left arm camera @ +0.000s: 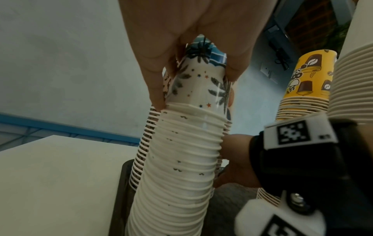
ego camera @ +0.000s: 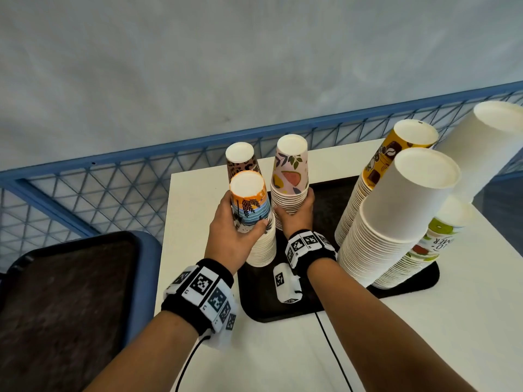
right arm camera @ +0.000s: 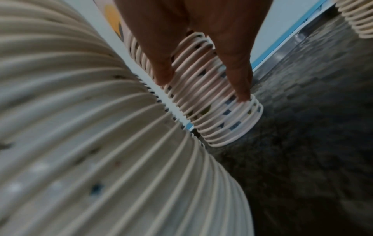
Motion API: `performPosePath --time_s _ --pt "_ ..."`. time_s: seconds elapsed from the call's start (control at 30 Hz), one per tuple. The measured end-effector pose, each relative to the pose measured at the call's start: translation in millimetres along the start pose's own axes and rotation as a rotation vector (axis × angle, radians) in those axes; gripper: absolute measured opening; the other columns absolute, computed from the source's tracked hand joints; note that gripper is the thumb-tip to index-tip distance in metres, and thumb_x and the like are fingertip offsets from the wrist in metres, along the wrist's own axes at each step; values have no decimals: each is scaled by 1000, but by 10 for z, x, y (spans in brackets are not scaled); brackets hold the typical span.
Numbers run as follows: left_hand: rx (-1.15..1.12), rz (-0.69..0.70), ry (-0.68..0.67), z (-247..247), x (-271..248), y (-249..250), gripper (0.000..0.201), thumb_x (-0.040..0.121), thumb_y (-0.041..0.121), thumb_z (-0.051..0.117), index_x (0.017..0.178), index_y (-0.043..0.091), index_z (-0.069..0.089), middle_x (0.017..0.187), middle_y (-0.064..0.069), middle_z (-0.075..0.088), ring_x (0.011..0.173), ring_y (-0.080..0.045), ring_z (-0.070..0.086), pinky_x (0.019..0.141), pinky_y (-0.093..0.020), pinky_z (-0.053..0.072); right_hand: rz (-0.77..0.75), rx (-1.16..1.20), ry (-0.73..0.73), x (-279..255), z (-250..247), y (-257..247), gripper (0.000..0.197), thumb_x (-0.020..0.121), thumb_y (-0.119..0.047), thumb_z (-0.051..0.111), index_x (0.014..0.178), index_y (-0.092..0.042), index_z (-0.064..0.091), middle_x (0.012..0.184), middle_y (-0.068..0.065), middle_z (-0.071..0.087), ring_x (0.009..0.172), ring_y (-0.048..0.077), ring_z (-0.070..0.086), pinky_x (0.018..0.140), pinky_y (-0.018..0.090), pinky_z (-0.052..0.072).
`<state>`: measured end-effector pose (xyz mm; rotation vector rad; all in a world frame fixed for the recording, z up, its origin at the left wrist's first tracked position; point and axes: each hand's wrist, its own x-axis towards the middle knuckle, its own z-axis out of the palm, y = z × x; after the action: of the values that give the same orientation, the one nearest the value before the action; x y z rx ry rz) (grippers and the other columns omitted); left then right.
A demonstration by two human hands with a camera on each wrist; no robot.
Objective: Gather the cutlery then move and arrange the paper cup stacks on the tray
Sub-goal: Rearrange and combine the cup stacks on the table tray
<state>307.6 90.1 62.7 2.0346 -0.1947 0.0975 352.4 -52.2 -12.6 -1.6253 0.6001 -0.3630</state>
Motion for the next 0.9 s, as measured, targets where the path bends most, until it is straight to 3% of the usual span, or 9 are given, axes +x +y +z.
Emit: performPosePath --time_s 0.13,0.37,0.67,0.8,0.9 --pt "-16 16 -7 2 1 -29 73 74 19 75 135 20 36 129 4 54 110 -4 51 85 3 37 -28 33 -5 144 80 15 86 69 -2 75 139 -10 27 137 15 44 126 27 45 96 22 33" --pt "-19 23 -9 10 -4 -58 73 75 20 75 136 21 35 129 5 52 108 0 48 84 5 37 -19 7 -43 294 132 42 89 68 -8 77 140 -14 26 138 14 45 125 27 46 96 26 35" --pt "-17 18 -5 36 -11 -62 72 76 18 74 136 19 35 124 10 50 108 0 48 83 8 34 -5 -77 -70 310 107 100 94 71 -14 75 145 -15 17 146 13 37 134 29 37 110 44 34" --pt "-46 -18 -33 -6 -12 -25 74 75 19 74 137 19 33 120 12 49 107 -1 48 82 5 37 60 -144 -82 119 -3 82 92 77 -12 71 147 -10 11 149 15 33 136 28 35 113 39 30" --pt "-89 -119 -69 -32 -12 -38 84 73 22 77 141 19 27 126 9 48 113 -4 46 92 -11 37 57 -158 -142 -181 -88 55 77 82 -11 63 145 -11 18 143 13 42 131 27 42 110 39 35"
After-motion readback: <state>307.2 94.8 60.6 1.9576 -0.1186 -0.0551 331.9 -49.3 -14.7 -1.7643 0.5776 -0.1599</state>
